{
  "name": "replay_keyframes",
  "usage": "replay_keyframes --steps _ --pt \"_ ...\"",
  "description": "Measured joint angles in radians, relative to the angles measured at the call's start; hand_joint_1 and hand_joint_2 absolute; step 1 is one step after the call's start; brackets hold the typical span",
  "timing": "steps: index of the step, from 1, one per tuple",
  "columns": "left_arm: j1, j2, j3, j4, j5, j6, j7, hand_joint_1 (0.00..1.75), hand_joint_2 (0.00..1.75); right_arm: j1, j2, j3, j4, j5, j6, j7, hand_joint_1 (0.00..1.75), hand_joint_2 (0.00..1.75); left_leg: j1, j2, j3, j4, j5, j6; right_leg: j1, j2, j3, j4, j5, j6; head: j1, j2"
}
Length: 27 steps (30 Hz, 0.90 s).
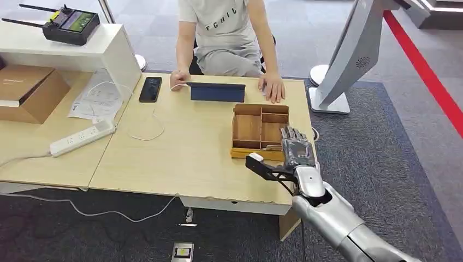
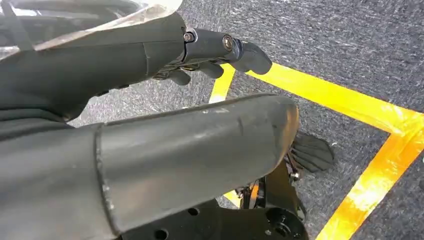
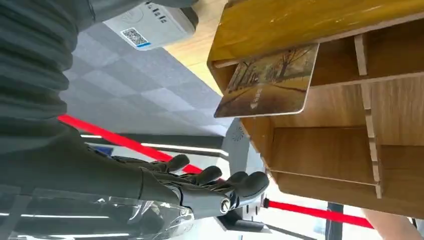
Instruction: Pass the card to the sensor for recognition and then transmit it.
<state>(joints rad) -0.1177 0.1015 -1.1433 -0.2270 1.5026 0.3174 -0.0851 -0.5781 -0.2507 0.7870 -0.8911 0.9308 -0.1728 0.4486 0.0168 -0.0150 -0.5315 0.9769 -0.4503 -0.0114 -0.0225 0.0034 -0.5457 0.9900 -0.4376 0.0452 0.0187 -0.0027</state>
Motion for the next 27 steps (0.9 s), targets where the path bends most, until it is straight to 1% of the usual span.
replay_keyframes --steps 27 --pt "0.000 0.000 0.000 0.000 -0.001 -0.014 -0.007 0.00 0.00 0.003 0.006 0.007 0.000 0.002 0.003 0.000 0.00 1.75 0.000 0.000 0.000 0.000 0.000 0.000 0.000 0.000 0.000 0.000 0.000 0.000 0.000 0.000"
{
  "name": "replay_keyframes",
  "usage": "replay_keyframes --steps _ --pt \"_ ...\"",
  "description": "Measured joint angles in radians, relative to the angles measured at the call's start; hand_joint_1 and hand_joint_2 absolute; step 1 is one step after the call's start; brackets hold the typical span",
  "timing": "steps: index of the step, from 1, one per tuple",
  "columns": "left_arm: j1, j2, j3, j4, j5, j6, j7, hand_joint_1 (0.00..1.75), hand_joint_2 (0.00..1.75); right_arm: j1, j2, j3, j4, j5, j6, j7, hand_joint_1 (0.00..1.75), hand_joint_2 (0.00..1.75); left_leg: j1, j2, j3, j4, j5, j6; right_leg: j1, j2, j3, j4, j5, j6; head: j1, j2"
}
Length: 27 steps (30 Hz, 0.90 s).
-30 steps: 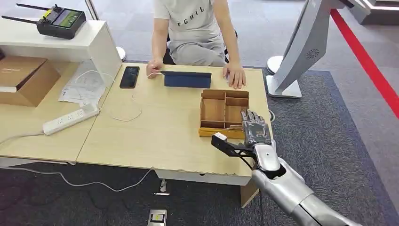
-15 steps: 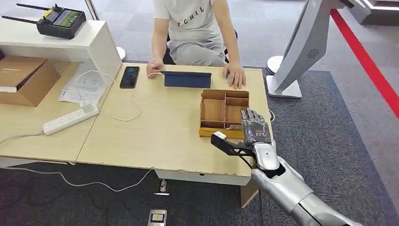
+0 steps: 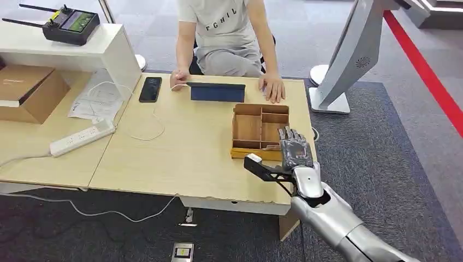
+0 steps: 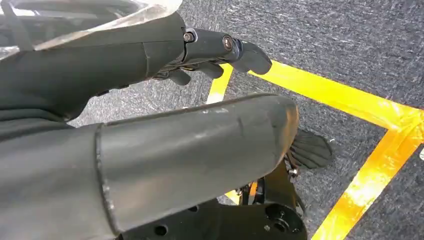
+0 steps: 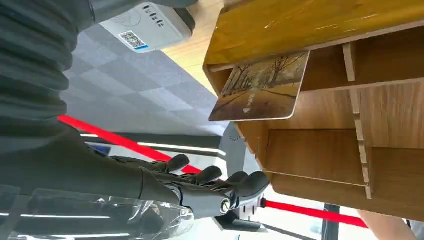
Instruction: Pass the card to the sensor for recognition and then transmit it.
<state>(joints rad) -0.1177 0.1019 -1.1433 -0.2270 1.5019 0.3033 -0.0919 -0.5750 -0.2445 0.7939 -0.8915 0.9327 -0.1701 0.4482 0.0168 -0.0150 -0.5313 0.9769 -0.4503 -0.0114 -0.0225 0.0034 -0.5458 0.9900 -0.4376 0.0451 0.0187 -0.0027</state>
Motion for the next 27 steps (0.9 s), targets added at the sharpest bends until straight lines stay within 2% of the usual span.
replay_keyframes --steps 26,27 --pt "0.000 0.002 0.000 0.000 0.000 0.002 0.003 0.00 0.00 0.007 0.002 0.003 0.000 -0.002 -0.005 -0.003 0.00 1.75 0.000 0.000 0.000 0.000 0.000 0.000 0.000 0.000 0.000 0.000 0.000 0.000 0.000 0.000" --pt "0.000 0.002 0.000 0.000 0.000 0.002 0.004 0.00 0.00 0.008 0.002 0.003 0.000 -0.002 -0.005 -0.003 0.84 1.75 0.000 0.000 0.000 0.000 0.000 0.000 0.000 0.000 0.000 0.000 0.000 0.000 0.000 0.000"
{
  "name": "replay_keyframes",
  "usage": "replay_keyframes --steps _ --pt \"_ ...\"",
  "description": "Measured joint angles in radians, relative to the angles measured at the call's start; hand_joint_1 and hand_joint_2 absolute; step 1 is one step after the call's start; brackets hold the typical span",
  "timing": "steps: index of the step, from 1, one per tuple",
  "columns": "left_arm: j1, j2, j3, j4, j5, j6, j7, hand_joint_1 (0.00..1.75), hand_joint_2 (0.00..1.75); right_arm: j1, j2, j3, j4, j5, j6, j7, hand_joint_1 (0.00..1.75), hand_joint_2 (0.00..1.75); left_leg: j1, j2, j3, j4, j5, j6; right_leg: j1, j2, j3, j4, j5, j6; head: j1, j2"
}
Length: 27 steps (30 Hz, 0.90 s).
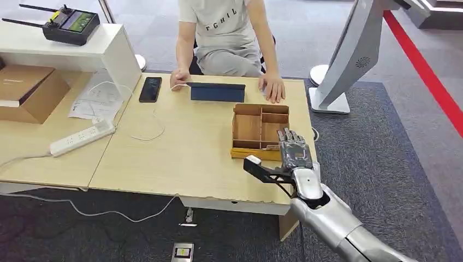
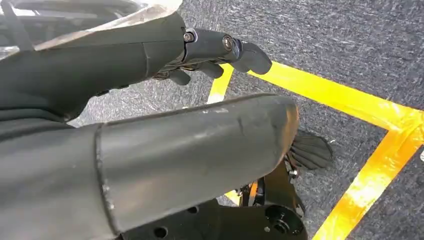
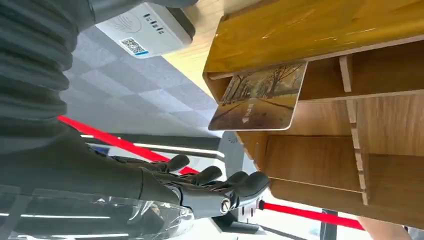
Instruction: Pass the card to the sensor for recognition and then transmit it.
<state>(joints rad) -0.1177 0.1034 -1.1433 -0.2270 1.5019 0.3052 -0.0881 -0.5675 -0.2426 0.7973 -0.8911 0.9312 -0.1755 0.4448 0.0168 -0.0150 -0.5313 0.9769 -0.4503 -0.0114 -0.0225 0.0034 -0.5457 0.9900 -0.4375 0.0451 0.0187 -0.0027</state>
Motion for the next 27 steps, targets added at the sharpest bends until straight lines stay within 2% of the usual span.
replay_keyframes --steps 1,27 --pt "0.000 0.000 0.000 0.000 0.000 0.000 0.001 0.00 0.00 0.000 0.000 0.001 0.000 0.000 0.000 0.000 1.75 1.75 0.000 0.000 0.000 0.000 0.000 0.000 0.000 0.000 0.000 0.000 0.000 0.000 0.000 0.000" --pt "0.000 0.000 0.001 0.000 0.015 0.018 -0.003 0.00 0.00 0.001 0.013 0.023 0.019 -0.019 -0.017 -0.024 1.75 1.75 0.000 0.000 0.000 0.000 0.000 0.000 0.000 0.000 0.000 0.000 0.000 0.000 0.000 0.000"
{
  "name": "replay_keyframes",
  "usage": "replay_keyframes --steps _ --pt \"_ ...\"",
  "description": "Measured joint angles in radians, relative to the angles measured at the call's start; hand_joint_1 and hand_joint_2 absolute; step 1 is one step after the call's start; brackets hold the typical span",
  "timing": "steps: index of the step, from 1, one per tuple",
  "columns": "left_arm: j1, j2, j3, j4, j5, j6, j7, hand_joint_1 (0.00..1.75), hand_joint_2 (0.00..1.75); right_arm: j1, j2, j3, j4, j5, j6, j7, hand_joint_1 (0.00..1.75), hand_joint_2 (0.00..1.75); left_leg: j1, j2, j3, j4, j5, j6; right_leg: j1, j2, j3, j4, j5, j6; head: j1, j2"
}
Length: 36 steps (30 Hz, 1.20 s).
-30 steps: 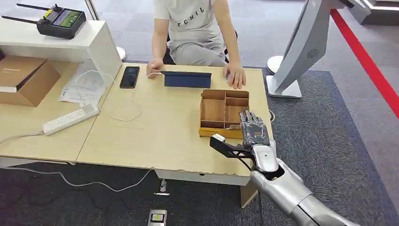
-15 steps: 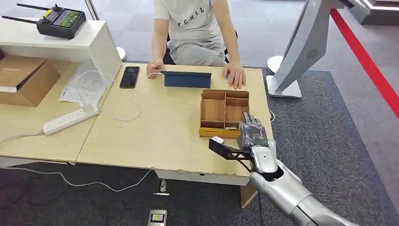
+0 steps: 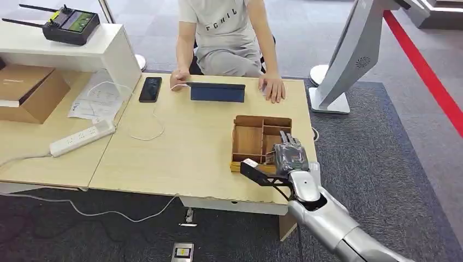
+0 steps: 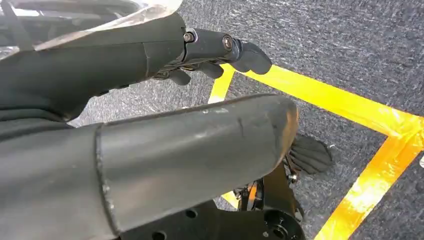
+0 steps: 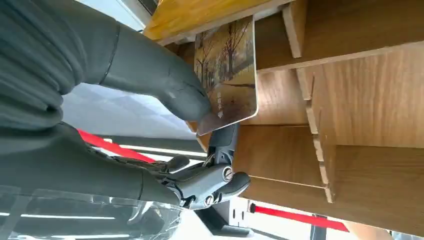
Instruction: Pass the card to the sensor for recognition and then transmit it.
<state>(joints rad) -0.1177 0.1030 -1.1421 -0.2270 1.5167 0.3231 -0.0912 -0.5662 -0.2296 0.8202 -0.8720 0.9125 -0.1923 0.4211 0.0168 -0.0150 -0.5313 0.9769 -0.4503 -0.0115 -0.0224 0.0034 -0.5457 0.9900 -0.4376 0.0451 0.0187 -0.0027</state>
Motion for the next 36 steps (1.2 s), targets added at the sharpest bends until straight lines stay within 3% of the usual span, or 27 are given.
replay_keyframes --steps 15,28,36 --pt "0.000 0.000 0.017 0.000 0.002 0.001 0.001 0.00 0.00 -0.003 0.020 0.006 0.028 -0.012 -0.015 -0.018 1.75 1.75 0.000 0.000 0.000 0.000 0.000 0.000 0.000 0.000 0.000 0.000 0.000 0.000 0.000 0.000" --pt "0.000 0.000 0.023 0.000 0.002 0.002 0.004 0.00 0.00 -0.002 0.022 0.016 0.057 -0.033 -0.053 -0.027 1.52 1.75 0.000 0.000 0.001 0.000 0.000 0.000 0.000 0.000 0.000 0.000 0.000 0.000 0.000 0.000" --pt "0.001 0.000 0.023 0.000 0.001 0.008 0.005 0.00 0.00 -0.001 0.020 0.016 0.068 -0.039 -0.055 -0.028 1.66 1.75 0.000 0.000 0.002 0.000 0.000 0.000 0.000 0.000 0.001 0.000 0.000 0.000 0.000 0.000"
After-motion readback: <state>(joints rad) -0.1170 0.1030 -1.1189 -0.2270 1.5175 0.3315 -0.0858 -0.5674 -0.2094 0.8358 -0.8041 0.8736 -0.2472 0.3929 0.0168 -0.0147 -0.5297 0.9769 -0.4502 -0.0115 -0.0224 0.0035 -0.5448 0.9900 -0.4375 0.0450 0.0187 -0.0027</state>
